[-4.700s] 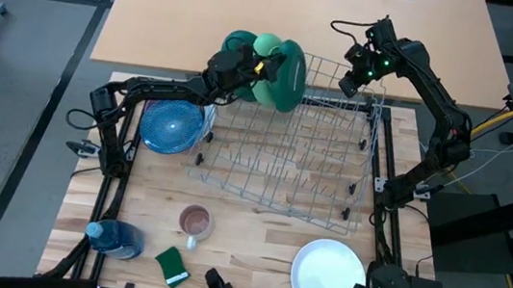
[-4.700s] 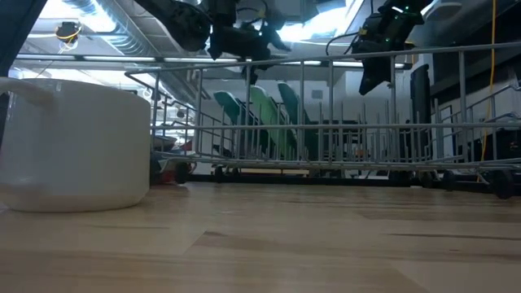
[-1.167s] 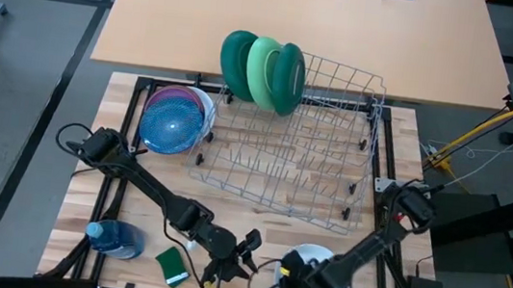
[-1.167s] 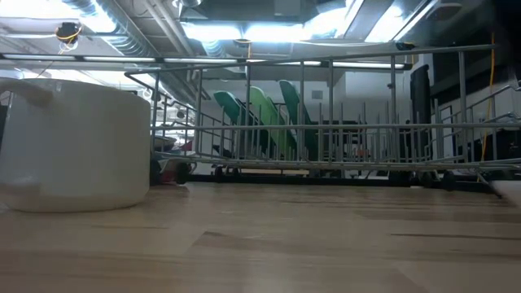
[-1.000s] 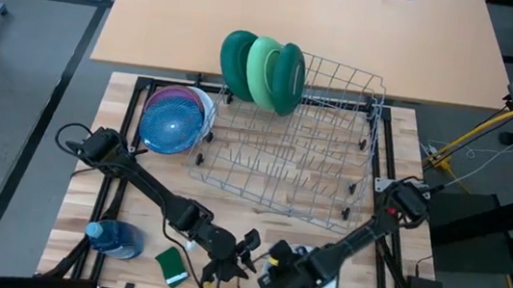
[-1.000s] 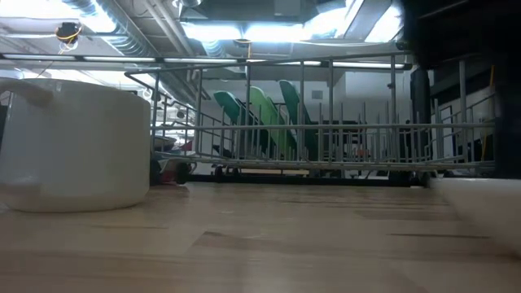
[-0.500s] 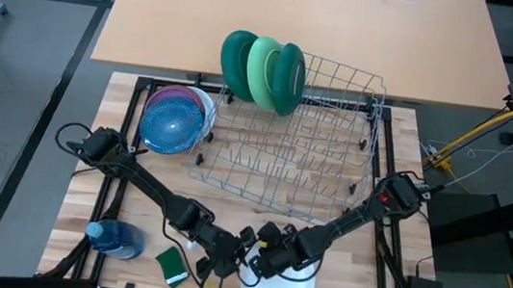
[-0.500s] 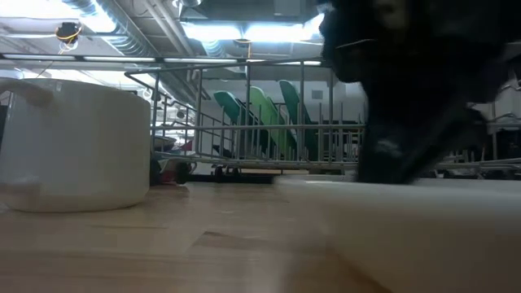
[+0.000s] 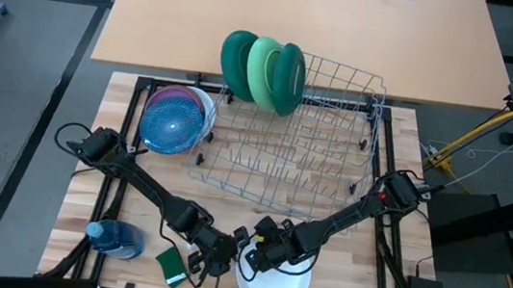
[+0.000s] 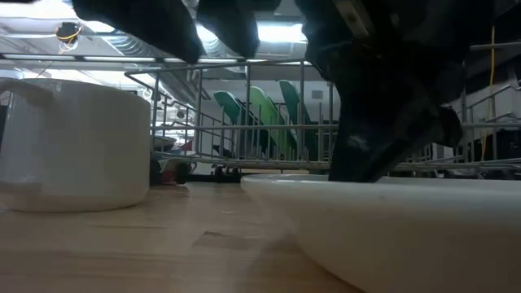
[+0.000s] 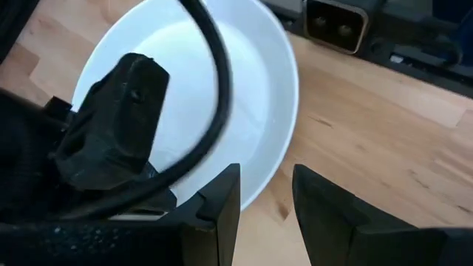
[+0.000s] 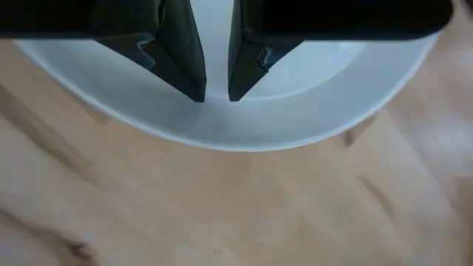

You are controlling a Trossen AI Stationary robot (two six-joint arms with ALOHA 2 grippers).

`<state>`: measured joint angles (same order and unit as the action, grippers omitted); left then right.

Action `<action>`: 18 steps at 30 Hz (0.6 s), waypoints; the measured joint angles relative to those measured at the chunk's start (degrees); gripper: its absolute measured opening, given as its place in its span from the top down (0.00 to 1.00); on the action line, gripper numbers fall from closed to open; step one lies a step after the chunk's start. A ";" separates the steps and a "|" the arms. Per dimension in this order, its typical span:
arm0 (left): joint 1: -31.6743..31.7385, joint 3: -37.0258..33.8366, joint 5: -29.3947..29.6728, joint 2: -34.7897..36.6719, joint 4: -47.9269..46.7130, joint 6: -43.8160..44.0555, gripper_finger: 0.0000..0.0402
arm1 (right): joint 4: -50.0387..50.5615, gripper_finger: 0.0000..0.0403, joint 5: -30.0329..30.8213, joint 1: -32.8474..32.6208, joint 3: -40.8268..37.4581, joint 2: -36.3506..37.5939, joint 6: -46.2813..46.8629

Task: Sort dishes
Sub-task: Put the bottom white plate into the dishwasher rack

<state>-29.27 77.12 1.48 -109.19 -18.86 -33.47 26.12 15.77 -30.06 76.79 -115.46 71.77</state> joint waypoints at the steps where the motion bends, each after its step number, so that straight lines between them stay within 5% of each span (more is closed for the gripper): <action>1: -0.11 0.00 -0.04 0.01 0.00 -0.23 0.72 | 0.15 0.84 -0.39 -0.31 0.53 0.07 -0.33; 18: -1.86 -0.04 1.37 -0.21 1.99 -4.44 0.72 | 24.27 0.84 -0.30 -13.72 16.76 1.36 -4.99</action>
<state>-31.14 77.08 2.85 -109.40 -16.87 -37.91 50.39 15.47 -43.78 93.54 -114.10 66.78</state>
